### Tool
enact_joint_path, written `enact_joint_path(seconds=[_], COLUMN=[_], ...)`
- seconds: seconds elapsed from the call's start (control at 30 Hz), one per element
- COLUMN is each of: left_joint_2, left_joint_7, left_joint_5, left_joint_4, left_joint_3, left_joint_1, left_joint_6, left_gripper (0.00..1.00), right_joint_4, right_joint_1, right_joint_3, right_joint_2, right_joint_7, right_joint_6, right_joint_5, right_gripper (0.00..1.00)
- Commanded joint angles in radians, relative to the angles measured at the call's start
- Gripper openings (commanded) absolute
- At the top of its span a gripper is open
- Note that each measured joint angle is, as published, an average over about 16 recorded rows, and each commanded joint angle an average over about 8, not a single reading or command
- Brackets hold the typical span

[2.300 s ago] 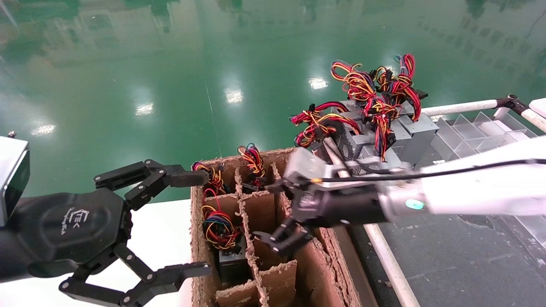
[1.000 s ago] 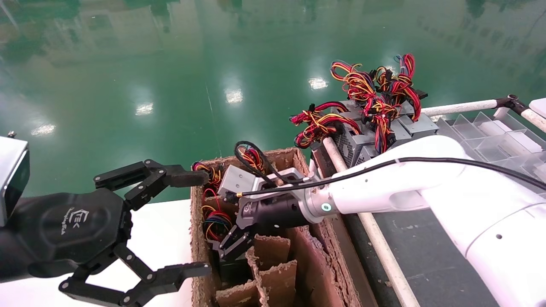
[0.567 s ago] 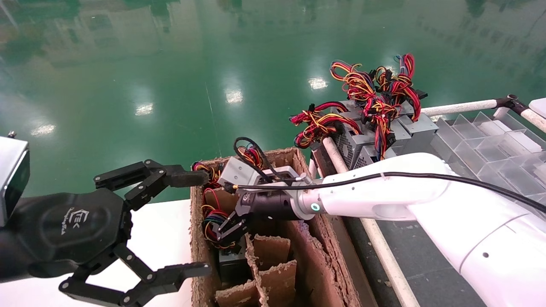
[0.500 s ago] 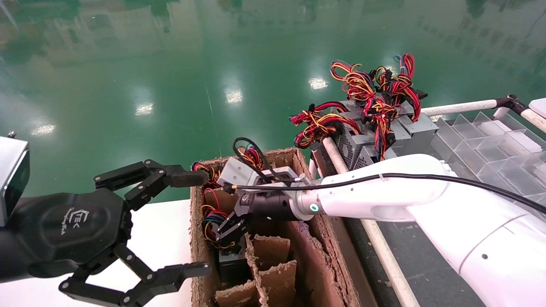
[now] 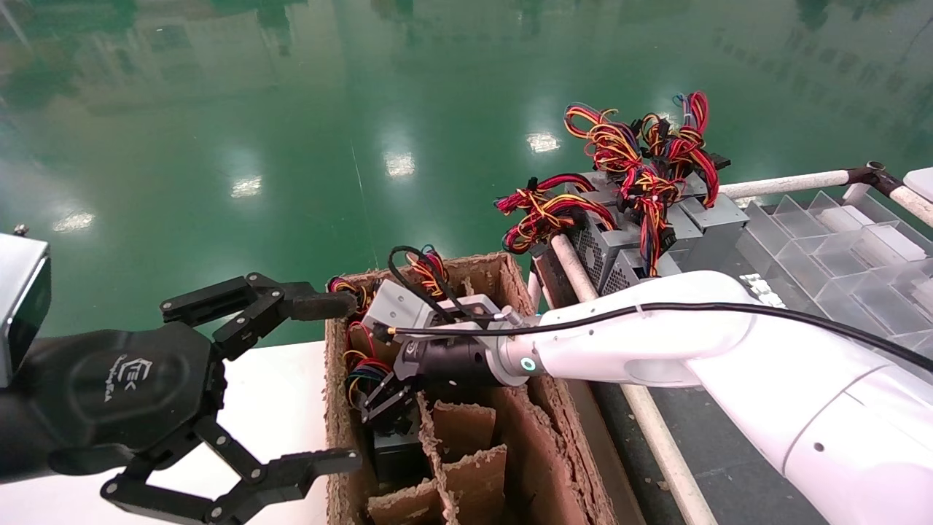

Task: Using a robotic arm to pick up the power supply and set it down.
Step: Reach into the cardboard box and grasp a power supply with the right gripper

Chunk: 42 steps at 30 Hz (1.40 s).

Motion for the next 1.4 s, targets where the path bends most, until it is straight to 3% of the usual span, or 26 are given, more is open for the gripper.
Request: enact_joint_path(seconds=[0.03, 0.57, 1.4], left_joint_2=[0.0, 0.0, 0.0], left_joint_7=[0.0, 0.0, 0.0], left_joint_5=[0.0, 0.0, 0.0], left_joint_4=[0.0, 0.0, 0.0], left_joint_3=[0.0, 0.0, 0.0], left_joint_1=[0.0, 0.0, 0.0], left_joint_6=[0.0, 0.0, 0.0], left_gripper=[1.0, 1.0, 1.0], right_joint_4=[0.002, -0.001, -0.065], right_joint_1=[0.002, 0.007, 0.018], right_joint_3=[-0.013, -0.092, -0.132], right_joint_2=[0.0, 0.002, 0.007], right_joint_7=[-0.001, -0.015, -0.07], right_joint_6=[0.008, 0.03, -0.035], right_joint_5=[0.013, 0.1, 0.215], right_gripper=[0.0, 0.0, 0.0])
